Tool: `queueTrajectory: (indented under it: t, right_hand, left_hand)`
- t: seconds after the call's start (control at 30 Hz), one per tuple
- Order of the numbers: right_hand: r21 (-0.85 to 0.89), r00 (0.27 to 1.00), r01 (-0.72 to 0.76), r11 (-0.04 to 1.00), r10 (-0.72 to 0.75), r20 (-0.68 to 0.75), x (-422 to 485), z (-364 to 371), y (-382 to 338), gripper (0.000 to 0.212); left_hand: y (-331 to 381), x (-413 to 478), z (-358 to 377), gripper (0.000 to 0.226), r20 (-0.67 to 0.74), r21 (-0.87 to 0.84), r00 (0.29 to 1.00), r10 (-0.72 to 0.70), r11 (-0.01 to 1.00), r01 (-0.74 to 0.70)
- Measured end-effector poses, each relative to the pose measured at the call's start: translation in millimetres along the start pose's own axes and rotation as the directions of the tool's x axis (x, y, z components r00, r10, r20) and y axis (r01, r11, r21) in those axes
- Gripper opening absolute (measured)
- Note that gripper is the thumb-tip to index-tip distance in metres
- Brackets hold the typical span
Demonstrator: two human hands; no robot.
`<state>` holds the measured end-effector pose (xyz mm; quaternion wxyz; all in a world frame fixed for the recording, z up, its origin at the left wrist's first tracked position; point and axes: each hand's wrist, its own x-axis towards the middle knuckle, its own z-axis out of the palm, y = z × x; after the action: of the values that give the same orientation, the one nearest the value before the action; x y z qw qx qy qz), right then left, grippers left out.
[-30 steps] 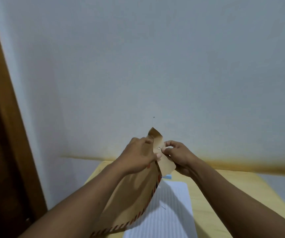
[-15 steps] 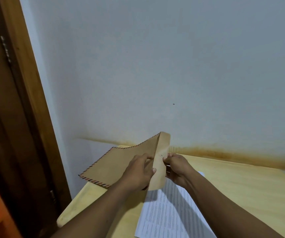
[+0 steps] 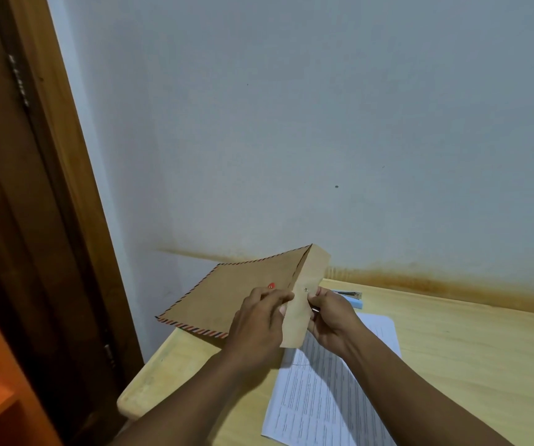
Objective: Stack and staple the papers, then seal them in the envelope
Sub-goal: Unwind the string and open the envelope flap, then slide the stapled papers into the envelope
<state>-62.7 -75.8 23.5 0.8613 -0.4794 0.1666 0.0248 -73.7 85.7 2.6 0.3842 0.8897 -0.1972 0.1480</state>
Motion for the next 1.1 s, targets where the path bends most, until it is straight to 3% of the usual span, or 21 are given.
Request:
queueTrajectory:
  t: [0.2, 0.4, 0.53, 0.63, 0.73, 0.8, 0.87, 0.93, 1.03, 1.1]
  right_hand:
    - [-0.105, 0.999, 0.030, 0.994, -0.031, -0.007, 0, -1, 1, 0.028]
    - [-0.253, 0.999, 0.034, 0.967, -0.026, 0.034, -4, 4, 6, 0.020]
    - [-0.341, 0.997, -0.011, 0.940, 0.038, 0.072, -10, 1, 7, 0.013]
    - [-0.506, 0.991, -0.027, 0.862, 0.088, 0.097, -12, -10, 2, 0.009]
    - [-0.712, 0.989, 0.029, 0.701, 0.084, 0.123, -11, -25, -9, 0.029]
    - [-0.846, 0.993, 0.118, 0.519, -0.061, 0.101, 0, -38, -15, 0.032]
    - [-0.976, 0.955, 0.174, 0.129, -0.266, 0.135, 17, -57, -23, 0.024]
    - [-0.981, 0.939, 0.128, -0.148, -0.301, 0.168, 29, -75, -29, 0.020]
    - [-0.943, 0.979, 0.084, -0.323, -0.151, 0.139, 34, -94, -32, 0.033]
    - [-0.925, 0.984, 0.092, -0.368, -0.106, 0.140, 34, -101, -31, 0.038]
  left_hand:
    - [4, 2, -6, 0.039, -0.055, 0.316, 0.998, 0.029, 0.949, -0.010]
    - [2, 0, -16, 0.039, 0.000, 0.558, 0.998, 0.068, 0.828, -0.056]
    - [-5, -2, -23, 0.059, 0.044, 0.652, 0.998, 0.044, 0.756, -0.062]
    - [-8, 0, -28, 0.069, 0.053, 0.680, 0.998, 0.032, 0.731, -0.059]
    - [-12, 5, -37, 0.070, 0.038, 0.706, 0.999, 0.021, 0.707, -0.042]
    - [-15, 8, -44, 0.069, 0.034, 0.723, 0.999, 0.015, 0.690, -0.034]
    - [-18, 10, -51, 0.069, 0.034, 0.738, 0.999, 0.008, 0.674, -0.031]
    - [-21, 10, -54, 0.070, 0.043, 0.757, 0.999, 0.002, 0.653, -0.034]
    - [-24, 6, -54, 0.073, 0.076, 0.755, 0.997, -0.002, 0.653, -0.056]
    - [-24, 2, -51, 0.076, 0.086, 0.734, 0.996, -0.003, 0.676, -0.062]
